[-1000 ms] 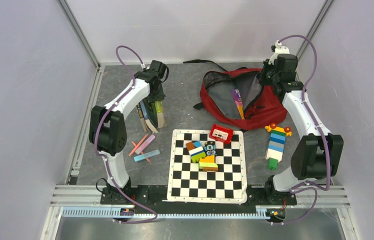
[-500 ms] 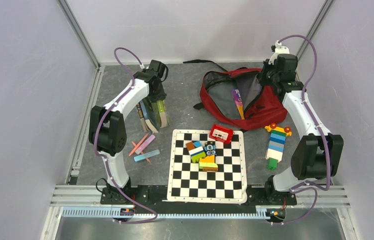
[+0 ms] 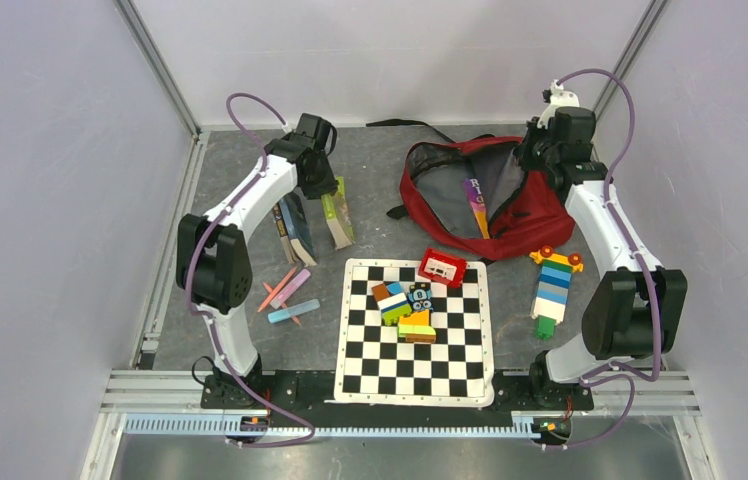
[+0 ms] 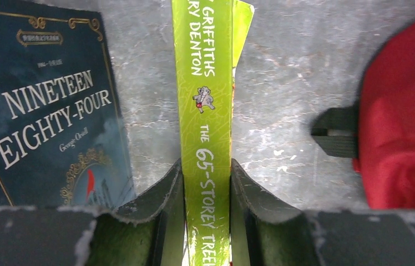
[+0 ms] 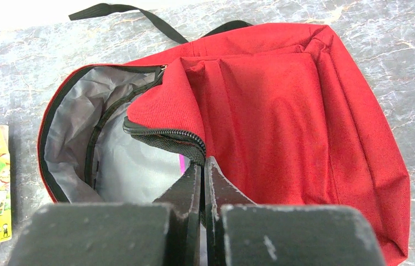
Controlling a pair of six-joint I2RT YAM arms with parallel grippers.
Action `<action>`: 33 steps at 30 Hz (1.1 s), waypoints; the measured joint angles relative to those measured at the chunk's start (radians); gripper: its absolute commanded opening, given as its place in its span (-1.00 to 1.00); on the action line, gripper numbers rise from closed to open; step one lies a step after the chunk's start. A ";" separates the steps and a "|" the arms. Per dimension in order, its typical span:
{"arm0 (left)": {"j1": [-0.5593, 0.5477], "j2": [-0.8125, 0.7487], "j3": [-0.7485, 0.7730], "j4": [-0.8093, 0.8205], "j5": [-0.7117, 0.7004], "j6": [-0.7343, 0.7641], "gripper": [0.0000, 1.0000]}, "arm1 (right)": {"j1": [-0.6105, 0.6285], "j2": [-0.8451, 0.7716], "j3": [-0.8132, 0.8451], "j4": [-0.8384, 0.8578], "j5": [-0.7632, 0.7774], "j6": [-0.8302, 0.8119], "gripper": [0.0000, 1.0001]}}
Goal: Pack the student bag
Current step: Pick up the book from the center of the board, then place the book in the student bag.
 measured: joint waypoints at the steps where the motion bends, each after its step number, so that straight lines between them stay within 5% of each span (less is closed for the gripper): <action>1: -0.002 -0.003 0.006 0.002 0.009 -0.002 -0.96 | 0.000 0.000 0.002 0.000 0.000 0.000 -1.00; 8: -0.045 -0.010 0.149 0.032 0.101 -0.008 -0.96 | 0.000 0.001 0.025 -0.007 -0.001 0.003 -1.00; 14: -0.124 -0.010 0.257 0.218 0.285 -0.101 -0.96 | 0.000 0.002 0.065 -0.015 -0.002 0.021 -1.00; 23: -0.219 0.044 0.240 0.584 0.529 -0.360 -0.96 | 0.000 0.020 0.144 -0.020 0.052 0.099 -1.00; 33: -0.241 0.212 0.108 0.945 0.603 -0.547 -0.96 | 0.000 0.022 0.161 -0.019 0.137 0.213 -1.00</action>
